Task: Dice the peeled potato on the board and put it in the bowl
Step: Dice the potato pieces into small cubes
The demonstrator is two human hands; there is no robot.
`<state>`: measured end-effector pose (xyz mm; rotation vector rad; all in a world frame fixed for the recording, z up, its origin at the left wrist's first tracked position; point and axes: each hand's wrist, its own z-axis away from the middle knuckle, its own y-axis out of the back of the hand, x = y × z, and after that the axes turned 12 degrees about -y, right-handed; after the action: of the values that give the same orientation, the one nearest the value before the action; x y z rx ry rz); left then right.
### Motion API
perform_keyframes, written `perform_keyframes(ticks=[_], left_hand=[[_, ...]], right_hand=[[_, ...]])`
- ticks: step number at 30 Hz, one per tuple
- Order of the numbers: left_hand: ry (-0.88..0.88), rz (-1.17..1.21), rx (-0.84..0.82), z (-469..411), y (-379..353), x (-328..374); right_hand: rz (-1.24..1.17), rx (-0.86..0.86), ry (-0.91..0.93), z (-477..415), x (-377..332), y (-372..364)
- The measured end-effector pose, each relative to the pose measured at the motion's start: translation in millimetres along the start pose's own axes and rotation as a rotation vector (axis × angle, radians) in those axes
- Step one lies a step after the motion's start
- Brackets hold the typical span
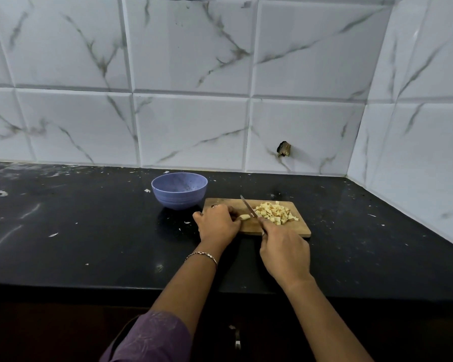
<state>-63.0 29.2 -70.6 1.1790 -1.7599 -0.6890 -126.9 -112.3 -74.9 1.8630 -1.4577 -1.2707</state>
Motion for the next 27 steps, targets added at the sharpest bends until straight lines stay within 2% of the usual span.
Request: perform_keyframes(ticks=[5, 10, 16, 20, 27], left_hand=[[0.007, 0.030, 0.000, -1.3, 0.5, 0.2], [0.007, 0.029, 0.001, -1.2, 0.5, 0.5], [0.006, 0.054, 0.008, -0.9, -1.5, -0.3], [0.008, 0.059, 0.007, -1.5, -1.5, -0.2], [0.033, 0.017, 0.024, -1.8, -0.9, 0.5]], right_hand=[[-0.046, 0.002, 0.040, 3.9, -0.8, 1.6], [0.016, -0.037, 0.081, -2.2, -1.4, -1.9], [0.059, 0.002, 0.061, -0.4, -1.3, -5.6], [0.021, 0.027, 0.012, -0.1, 1.5, -4.0], [-0.050, 0.014, 0.050, 4.6, 0.1, -1.1]])
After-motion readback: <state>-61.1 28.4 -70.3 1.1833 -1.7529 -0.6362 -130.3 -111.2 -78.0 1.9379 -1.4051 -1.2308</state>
